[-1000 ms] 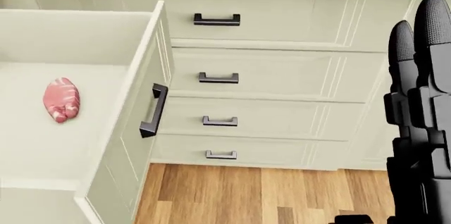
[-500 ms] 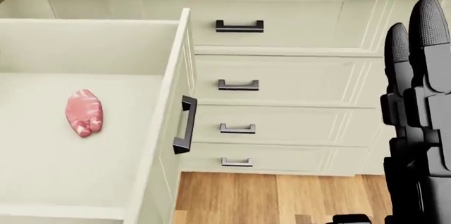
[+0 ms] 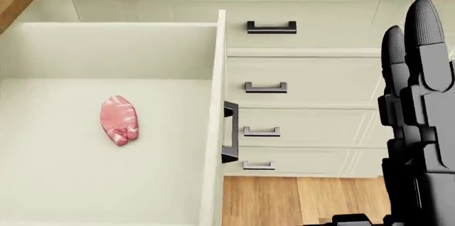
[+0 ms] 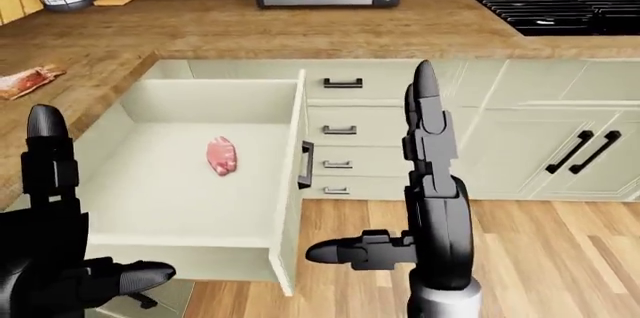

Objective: Close the right drawer.

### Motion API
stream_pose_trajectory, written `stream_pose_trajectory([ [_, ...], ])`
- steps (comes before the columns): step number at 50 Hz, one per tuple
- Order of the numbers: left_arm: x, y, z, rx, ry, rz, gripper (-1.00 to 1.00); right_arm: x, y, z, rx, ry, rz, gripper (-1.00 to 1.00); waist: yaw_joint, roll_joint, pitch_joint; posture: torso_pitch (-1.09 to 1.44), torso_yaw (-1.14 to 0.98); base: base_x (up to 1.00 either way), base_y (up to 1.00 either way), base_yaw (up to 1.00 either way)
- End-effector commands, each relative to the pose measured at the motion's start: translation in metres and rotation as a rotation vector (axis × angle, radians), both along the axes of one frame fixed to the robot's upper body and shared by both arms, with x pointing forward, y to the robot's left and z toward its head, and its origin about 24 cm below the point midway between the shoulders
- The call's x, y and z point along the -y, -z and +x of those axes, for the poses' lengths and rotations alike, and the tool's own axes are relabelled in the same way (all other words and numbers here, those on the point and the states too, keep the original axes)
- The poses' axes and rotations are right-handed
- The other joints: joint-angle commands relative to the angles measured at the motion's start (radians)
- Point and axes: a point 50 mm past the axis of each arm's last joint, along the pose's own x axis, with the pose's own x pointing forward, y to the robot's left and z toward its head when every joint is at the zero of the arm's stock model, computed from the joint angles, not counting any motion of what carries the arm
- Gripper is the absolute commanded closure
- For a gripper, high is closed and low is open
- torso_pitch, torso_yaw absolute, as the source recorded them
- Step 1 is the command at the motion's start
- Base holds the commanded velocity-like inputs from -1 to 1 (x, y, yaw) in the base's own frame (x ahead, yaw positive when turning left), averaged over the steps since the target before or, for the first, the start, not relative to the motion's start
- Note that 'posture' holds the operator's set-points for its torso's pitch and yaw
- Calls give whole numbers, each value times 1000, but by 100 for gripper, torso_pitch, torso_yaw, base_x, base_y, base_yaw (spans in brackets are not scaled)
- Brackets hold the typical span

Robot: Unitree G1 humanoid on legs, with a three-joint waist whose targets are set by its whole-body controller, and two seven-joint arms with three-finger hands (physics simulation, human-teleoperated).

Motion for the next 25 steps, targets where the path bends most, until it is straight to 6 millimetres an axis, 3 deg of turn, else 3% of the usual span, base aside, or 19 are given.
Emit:
stream_pose_trajectory([
  [1,3,-13,-8,86,13,13,-100,1,-13,-8,90,8,1,-100,-4,-6,-10,0,0,0,37,0],
  [5,3,-12,-8,85,13,12,-100,1,-13,-9,92,6,0,-100,-9,-51,4,0,0,0,38,0],
  [8,3,-13,-8,85,12,12,-100,1,-13,-9,97,4,0,-100,-15,-105,-2,0,0,0,37,0],
  [9,3,-12,-8,83,13,13,-100,1,-14,-10,98,4,-1,-100,-28,-69,-1,0,0,0,34,0],
  [10,3,-12,-8,84,14,13,-100,1,-14,-10,99,3,-1,-100,-18,-87,-3,0,0,0,34,0],
  [12,3,-12,-8,83,12,13,-100,1,-13,-9,97,3,-1,-100,-21,-85,-14,0,0,0,33,0],
  [14,3,-12,-7,82,15,13,-100,1,-13,-9,97,3,0,-100,-18,-70,-13,0,0,0,32,0],
  [16,3,-12,-8,83,15,14,-100,1,-13,-9,98,5,-1,-100,-19,-42,2,0,0,0,30,0],
  [18,3,-12,-7,81,15,13,-100,1,-13,-9,98,4,-1,-100,-21,0,1,0,0,0,29,0],
  [20,3,-12,-7,82,14,13,-100,1,-13,-9,97,4,-1,-100,-11,89,-27,0,0,0,29,0],
  [21,3,-12,-7,82,15,13,-100,1,-13,-9,97,4,-1,-100,-5,23,-3,0,0,0,27,0],
  [22,3,-12,-7,82,14,14,-100,1,-13,-10,98,4,-1,-100,-4,37,-1,0,0,0,29,0],
  [23,3,-12,-8,83,14,14,-100,1,-14,-10,99,5,-2,-100,0,27,-4,0,0,0,29,0],
  [24,3,-12,-7,81,14,13,-100,3,-15,-11,112,8,25,-100,1,3,1,0,0,0,0,0],
  [25,4,-12,-7,80,14,13,-100,3,-14,-10,105,9,17,-100,-2,7,-14,0,0,0,0,0],
])
